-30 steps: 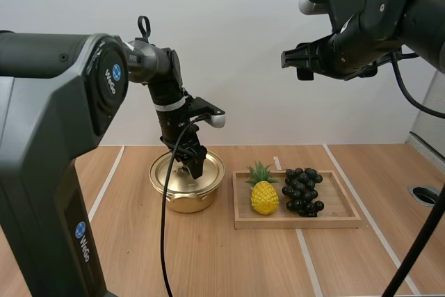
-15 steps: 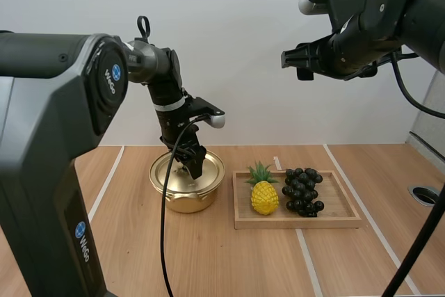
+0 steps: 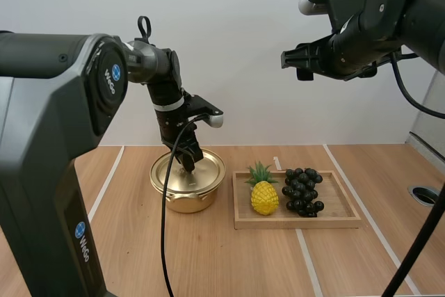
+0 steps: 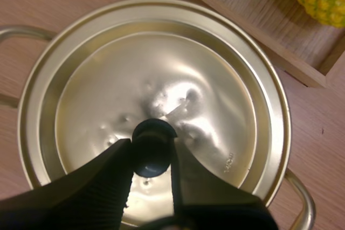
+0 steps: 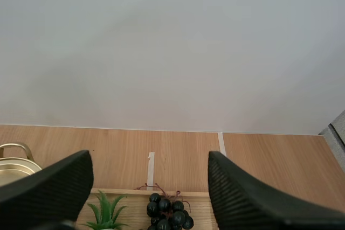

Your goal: Open the pot, put the pineapple inside, and close it

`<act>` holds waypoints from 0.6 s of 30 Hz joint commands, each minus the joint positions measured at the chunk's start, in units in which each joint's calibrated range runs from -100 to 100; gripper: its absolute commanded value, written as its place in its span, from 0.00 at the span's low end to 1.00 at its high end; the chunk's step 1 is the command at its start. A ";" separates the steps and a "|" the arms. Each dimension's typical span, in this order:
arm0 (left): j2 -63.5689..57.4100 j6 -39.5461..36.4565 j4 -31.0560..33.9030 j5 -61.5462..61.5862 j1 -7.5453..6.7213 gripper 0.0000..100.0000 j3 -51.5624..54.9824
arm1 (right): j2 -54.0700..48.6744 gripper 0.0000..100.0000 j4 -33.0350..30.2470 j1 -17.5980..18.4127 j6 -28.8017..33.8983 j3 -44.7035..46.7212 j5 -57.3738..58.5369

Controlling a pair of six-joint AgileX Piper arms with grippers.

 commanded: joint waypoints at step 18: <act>0.04 -0.64 0.72 -0.84 -0.03 0.00 0.15 | -0.37 1.00 -0.32 -0.19 -0.35 0.22 0.21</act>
